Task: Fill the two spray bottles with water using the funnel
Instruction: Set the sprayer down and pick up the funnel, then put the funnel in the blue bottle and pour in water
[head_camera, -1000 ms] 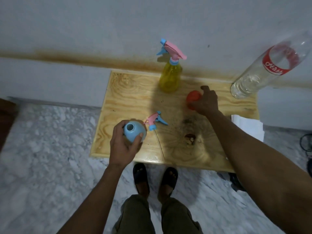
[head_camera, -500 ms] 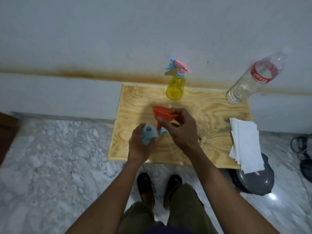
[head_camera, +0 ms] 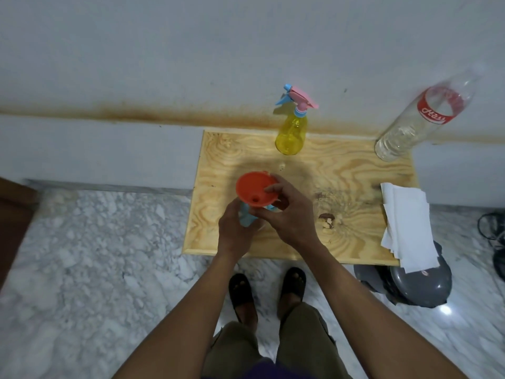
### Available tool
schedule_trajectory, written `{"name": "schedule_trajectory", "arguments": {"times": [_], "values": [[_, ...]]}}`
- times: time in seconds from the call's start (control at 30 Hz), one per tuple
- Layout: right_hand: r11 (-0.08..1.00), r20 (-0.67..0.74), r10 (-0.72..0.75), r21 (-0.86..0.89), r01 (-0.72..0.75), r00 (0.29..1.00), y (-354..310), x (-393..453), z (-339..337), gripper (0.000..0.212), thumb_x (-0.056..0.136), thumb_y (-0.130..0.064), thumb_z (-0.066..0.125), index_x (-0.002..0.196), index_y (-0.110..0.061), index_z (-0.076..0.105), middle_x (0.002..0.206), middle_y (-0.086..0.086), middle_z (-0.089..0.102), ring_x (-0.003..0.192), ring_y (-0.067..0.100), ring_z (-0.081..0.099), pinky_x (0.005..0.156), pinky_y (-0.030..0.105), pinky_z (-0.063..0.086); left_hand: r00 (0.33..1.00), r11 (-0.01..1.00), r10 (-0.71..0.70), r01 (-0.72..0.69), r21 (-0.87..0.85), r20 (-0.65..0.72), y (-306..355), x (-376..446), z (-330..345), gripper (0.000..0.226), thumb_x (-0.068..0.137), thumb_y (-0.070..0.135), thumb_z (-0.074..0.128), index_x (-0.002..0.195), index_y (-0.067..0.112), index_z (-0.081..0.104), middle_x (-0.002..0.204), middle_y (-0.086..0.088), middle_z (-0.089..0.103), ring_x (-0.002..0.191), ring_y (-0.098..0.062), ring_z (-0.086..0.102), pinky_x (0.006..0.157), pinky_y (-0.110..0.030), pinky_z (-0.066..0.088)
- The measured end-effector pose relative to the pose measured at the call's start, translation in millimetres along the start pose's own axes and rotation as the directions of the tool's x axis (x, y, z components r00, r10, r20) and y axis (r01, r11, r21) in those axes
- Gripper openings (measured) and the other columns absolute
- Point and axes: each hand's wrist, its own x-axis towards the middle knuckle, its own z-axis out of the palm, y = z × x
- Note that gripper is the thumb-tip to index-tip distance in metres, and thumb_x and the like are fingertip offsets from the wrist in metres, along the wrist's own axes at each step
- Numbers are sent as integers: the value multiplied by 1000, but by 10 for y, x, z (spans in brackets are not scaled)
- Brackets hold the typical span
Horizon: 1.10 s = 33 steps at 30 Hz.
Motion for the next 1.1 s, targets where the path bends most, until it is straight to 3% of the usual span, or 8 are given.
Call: {"name": "schedule_trajectory", "arguments": {"times": [0.1, 0.27, 0.43, 0.7, 0.8, 0.87, 1.0, 1.1], "values": [[997, 29, -64, -38, 65, 998, 58, -47, 27, 56, 63, -22, 94, 109, -9, 65, 141, -5, 56, 117, 12, 64, 85, 35, 60, 1000, 1000, 11, -11, -3, -13, -5, 11, 4, 62, 72, 19, 87, 127, 17, 59, 113, 0, 69, 99, -16, 66, 79, -22, 52], [997, 44, -55, -48, 57, 997, 89, -89, 31, 76, 59, -29, 94, 123, -12, 57, 140, -3, 58, 118, 15, 62, 81, 41, 61, 1000, 1000, 16, -16, 18, -5, -35, 16, -18, 58, 73, 17, 85, 125, 18, 59, 111, -1, 70, 97, -16, 67, 79, -29, 56], [994, 58, -68, -81, 73, 996, 12, -122, 9, 90, 57, -42, 93, 133, -15, 52, 128, -4, 61, 115, 13, 61, 79, 42, 60, 1000, 998, 26, -25, 62, -9, -1, 2, -42, 48, 77, 13, 82, 120, 16, 62, 103, 2, 69, 86, -9, 63, 67, -4, 44], [992, 87, -35, -116, 45, 996, -58, -145, -49, 93, 58, -37, 96, 136, -18, 50, 130, -5, 61, 117, 8, 60, 86, 37, 58, 1000, 998, 22, -21, 67, -10, 10, -12, -57, 49, 78, 12, 82, 122, 16, 60, 99, 5, 67, 83, -1, 61, 67, -3, 44], [994, 84, 17, -108, -8, 996, -83, -197, -197, 91, 60, -38, 95, 137, -22, 49, 133, -7, 59, 119, 5, 59, 84, 27, 58, 1000, 997, -20, 19, 71, 16, 39, -22, -63, 52, 76, 11, 83, 122, 12, 59, 98, 4, 65, 82, -4, 60, 67, -8, 45], [991, 62, 98, -101, -92, 993, -72, -221, -344, 86, 63, -38, 94, 136, -25, 50, 133, -10, 57, 116, 1, 59, 80, 23, 58, 998, 997, -66, 65, 50, 24, 16, -27, -54, 58, 72, 24, 87, 122, 15, 59, 104, 1, 68, 91, -16, 64, 72, -23, 51], [967, -105, 231, -89, -240, 967, 27, -136, -739, 65, 72, -33, 89, 128, -21, 59, 120, -6, 65, 100, 1, 66, 76, 27, 60, 995, 988, -100, 103, 112, -31, 94, -84, -24, 77, 61, 43, 88, 126, 18, 55, 112, 3, 65, 99, -18, 61, 79, -34, 51], [949, -280, 277, -73, -308, 919, 114, 52, -1164, 47, 78, -24, 85, 120, -16, 63, 107, -5, 68, 84, 1, 67, 72, 25, 58, 968, 963, -205, 226, 150, -142, 106, -276, 48, 41, 63, 20, 91, 87, 8, 59, 93, -6, 65, 89, -28, 64, 77, -41, 54]]}}
